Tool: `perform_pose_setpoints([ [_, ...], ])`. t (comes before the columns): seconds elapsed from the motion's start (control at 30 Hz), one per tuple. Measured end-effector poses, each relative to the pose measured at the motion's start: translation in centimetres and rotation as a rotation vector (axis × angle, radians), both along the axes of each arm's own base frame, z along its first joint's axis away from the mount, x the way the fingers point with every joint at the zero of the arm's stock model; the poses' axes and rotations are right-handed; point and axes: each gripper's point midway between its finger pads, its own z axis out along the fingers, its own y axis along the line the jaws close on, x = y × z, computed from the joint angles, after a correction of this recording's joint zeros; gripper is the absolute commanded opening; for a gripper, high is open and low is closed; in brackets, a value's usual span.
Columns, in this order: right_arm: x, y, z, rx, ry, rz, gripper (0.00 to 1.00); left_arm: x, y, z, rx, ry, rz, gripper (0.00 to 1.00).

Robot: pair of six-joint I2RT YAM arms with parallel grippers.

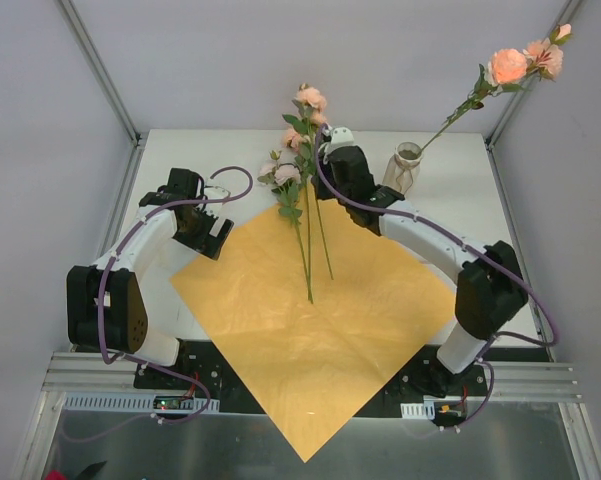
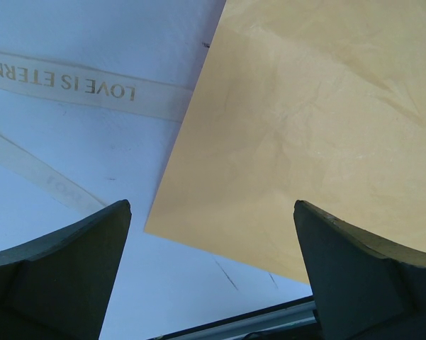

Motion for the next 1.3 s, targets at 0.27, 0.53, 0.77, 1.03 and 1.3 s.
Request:
perform_pose_setpoints([
  [0.27, 3.7, -3.6, 16.7, 0.079, -0.553, -0.007, 0.01, 0.0, 0.0, 0.0, 0.000, -0.002, 0.000, 0.99],
  [0.53, 5.8, -11.0, 30.2, 0.024, -1.039, -0.176, 0.01, 0.1, 0.4, 0.0, 0.000, -0.002, 0.010, 0.99],
  [0.77, 5.6, -15.6, 34.8, -0.036, -1.224, -0.306, 0.01, 0.1, 0.4, -0.1, 0.004, 0.000, 0.003, 0.99],
  [1.03, 6.8, -19.0, 33.6, -0.085, -1.233, -0.394, 0.01, 0.2, 0.7, -0.2, 0.008, 0.001, 0.002, 0.99],
  [1.3, 8.6, -19.9, 27.0, -0.147, -1.113, -0.412, 0.01, 0.4, 0.6, 0.0, 0.008, -0.006, 0.001, 0.99],
])
